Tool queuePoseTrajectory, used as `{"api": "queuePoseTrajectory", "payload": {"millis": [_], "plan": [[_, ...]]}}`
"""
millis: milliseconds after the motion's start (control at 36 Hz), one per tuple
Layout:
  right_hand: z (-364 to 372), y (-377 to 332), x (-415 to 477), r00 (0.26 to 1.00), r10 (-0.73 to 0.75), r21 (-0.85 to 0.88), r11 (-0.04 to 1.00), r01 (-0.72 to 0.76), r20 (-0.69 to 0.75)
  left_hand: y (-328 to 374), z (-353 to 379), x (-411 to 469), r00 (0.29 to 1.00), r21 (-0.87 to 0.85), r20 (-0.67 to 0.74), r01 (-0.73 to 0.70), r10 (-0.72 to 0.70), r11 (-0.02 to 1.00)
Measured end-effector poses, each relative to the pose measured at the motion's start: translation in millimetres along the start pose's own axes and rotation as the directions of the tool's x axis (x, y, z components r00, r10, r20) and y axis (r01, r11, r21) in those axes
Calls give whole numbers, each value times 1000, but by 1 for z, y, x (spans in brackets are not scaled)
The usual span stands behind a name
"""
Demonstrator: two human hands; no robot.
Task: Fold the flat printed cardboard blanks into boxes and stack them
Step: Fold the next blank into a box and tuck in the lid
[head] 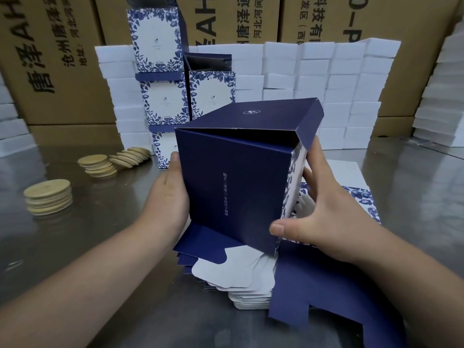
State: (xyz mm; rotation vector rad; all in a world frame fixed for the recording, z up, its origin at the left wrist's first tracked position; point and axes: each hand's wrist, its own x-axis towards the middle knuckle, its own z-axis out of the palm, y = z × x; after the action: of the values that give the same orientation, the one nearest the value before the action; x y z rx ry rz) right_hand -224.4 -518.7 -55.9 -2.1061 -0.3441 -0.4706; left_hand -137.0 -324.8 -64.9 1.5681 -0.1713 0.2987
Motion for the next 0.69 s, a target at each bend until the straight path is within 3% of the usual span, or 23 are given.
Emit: {"api": "queuePoseTrajectory", "payload": {"millis": [194, 389, 528, 611, 695], "plan": [[-2, 4, 1, 997, 51, 17, 999, -50, -54, -10, -6, 11, 993, -94, 106, -48, 57, 994], [-4, 7, 2, 986, 107, 133, 987, -90, -127, -44, -12, 21, 998, 0, 60, -17, 17, 1000], [-5, 8, 4, 983, 77, 220, 975, -40, -164, -49, -10, 17, 966, -72, 252, -45, 62, 996], [-6, 8, 5, 976, 75, 304, 953, -10, -204, -48, -11, 15, 910, -82, 398, -90, 116, 993], [-8, 9, 5, 963, 81, 408, 912, 33, -258, -47, -11, 14, 893, -80, 434, -93, 119, 992]]}}
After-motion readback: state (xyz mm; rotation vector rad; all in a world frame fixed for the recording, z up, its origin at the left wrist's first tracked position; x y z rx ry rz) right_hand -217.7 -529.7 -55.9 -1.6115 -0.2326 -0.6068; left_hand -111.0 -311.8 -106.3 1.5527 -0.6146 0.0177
